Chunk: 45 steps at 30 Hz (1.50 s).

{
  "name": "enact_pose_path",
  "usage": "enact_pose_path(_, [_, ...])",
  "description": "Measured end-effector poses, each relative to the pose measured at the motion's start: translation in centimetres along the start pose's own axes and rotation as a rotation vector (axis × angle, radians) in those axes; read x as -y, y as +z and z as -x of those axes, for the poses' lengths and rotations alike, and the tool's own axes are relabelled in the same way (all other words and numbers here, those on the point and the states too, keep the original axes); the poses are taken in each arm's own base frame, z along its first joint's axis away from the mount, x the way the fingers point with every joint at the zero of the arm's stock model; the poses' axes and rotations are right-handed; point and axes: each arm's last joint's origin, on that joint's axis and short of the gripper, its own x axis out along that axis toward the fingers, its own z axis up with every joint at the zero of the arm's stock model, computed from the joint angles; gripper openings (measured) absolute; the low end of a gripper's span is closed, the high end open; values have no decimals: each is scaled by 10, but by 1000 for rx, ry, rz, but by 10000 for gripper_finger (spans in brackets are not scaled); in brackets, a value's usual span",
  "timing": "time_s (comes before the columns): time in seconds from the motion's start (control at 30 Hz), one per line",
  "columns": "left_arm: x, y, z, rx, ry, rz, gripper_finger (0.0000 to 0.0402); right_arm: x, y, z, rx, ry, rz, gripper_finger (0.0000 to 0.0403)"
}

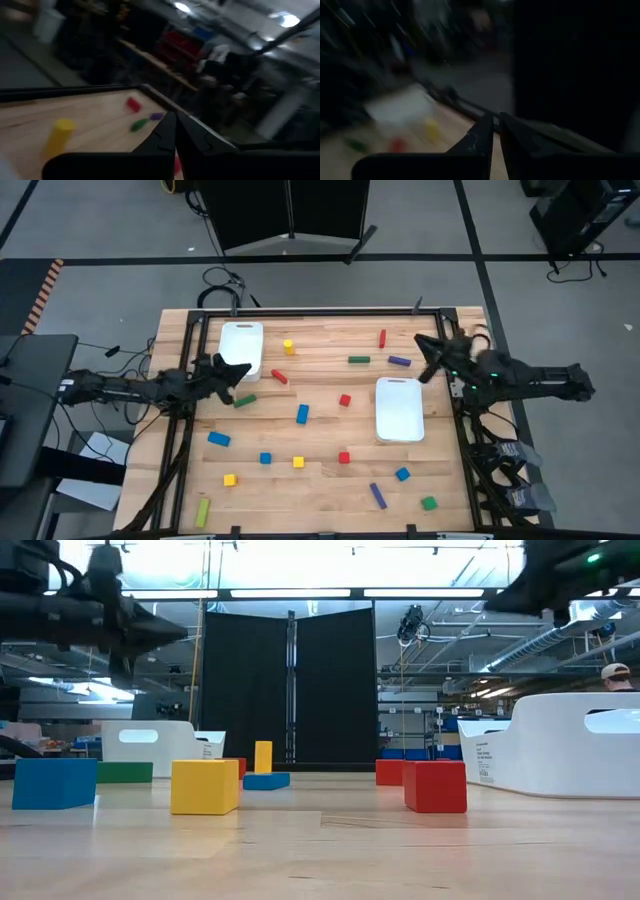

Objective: Sort blocks by size
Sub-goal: Put the top purple rectangle block into the right white bin

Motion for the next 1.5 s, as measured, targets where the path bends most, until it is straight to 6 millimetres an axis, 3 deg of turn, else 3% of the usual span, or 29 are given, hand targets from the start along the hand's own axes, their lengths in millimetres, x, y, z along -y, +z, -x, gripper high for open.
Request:
enact_pose_path(0.17, [0, -3, -6, -3, 56, -23, 15, -3, -3, -36, -307, -132, 196, 18])
enact_pose_path(0.33, [7, 7, -15, 4, 87, -58, 15, 1, -10, -77, -637, -84, 235, 21])
enact_pose_path(0.47, [15, 20, -22, -20, 92, -96, 15, 15, -17, -101, -873, -67, 271, 61])
enact_pose_path(0.63, [19, 28, -28, -49, 92, -109, 15, 34, -23, -125, -993, 13, 252, 144])
enact_pose_path(0.83, [22, 31, -29, -68, 22, -97, 15, 44, -39, -136, -1115, 146, 211, 256])
enact_pose_path(1.0, [22, 31, -29, -67, 20, -107, 15, 39, -53, -140, -1201, 214, 265, 309])
enact_pose_path(1.17, [22, 31, -29, -60, 31, -122, 15, 33, -59, -144, -1212, 252, 316, 315])
enact_pose_path(1.5, [22, 32, -29, -52, 31, -147, 15, 37, -68, -148, -1243, 244, 377, 286])
